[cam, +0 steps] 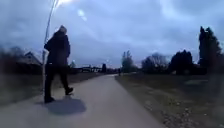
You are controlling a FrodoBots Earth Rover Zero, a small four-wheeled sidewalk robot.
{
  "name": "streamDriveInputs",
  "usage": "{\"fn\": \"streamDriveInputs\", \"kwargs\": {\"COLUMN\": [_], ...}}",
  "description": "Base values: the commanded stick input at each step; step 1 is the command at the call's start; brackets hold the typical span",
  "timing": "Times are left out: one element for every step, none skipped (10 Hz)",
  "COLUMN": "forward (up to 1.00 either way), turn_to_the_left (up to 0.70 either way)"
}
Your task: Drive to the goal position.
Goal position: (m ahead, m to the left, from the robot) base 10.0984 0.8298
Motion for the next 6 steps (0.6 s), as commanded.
{"fn": "streamDriveInputs", "kwargs": {"forward": [1.00,1.00,1.00,1.00,1.00,1.00], "turn_to_the_left": [0.04,0.04,0.04,0.04,0.04,0.04]}}
